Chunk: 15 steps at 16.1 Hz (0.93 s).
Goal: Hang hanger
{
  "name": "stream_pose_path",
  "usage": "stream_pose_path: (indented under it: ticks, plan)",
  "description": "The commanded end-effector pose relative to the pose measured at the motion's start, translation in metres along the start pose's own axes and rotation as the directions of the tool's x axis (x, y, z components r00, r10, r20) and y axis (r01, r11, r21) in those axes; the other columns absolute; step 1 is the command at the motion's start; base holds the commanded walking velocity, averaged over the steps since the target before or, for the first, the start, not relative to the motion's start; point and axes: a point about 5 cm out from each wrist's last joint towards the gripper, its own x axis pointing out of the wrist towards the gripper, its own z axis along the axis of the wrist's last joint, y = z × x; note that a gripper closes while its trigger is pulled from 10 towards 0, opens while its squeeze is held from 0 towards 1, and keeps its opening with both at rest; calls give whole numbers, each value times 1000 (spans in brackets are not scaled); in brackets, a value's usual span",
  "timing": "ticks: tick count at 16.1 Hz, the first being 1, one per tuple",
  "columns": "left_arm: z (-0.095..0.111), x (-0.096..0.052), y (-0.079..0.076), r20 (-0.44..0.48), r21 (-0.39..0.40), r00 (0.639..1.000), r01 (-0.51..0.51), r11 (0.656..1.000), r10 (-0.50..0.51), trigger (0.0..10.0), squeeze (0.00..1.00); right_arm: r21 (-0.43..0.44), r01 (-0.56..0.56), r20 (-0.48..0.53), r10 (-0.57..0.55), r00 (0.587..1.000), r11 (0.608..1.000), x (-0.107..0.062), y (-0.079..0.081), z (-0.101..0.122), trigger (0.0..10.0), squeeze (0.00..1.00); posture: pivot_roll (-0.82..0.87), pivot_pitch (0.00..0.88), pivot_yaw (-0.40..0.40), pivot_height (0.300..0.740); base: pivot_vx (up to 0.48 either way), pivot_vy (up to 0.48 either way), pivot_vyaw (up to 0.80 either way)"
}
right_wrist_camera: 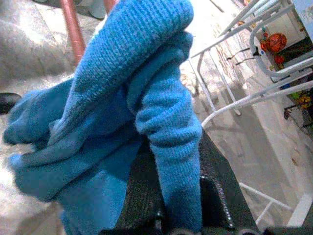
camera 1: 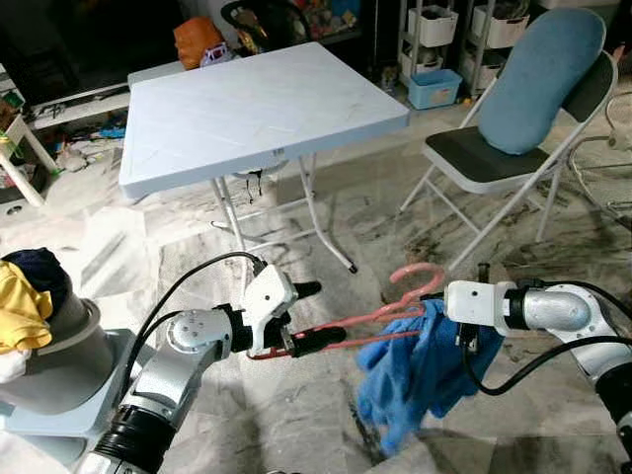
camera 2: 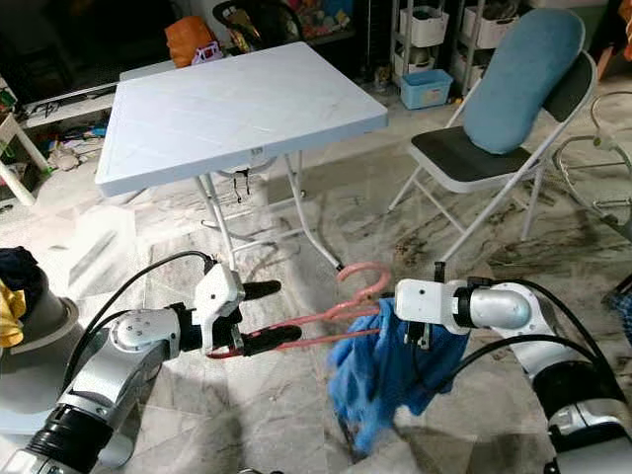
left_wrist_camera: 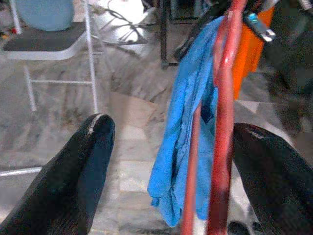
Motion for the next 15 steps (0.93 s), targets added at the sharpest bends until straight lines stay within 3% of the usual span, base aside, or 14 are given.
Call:
stream_pose_path:
  ticks: [1,15]
  plan:
    - [4,-2,5,1,11,1000,6,1000,-6,0,0,-41,21,34,-20,999,999,-1,-9,9,10000,0,-144,0,121,740,0,0,0]
    - [1,12,-6,-7,5,993,118,993,-118,0,0,-26,-9,59,11,998,1000,6,-2,13,10000,0,-150,0,129,740,0,0,0]
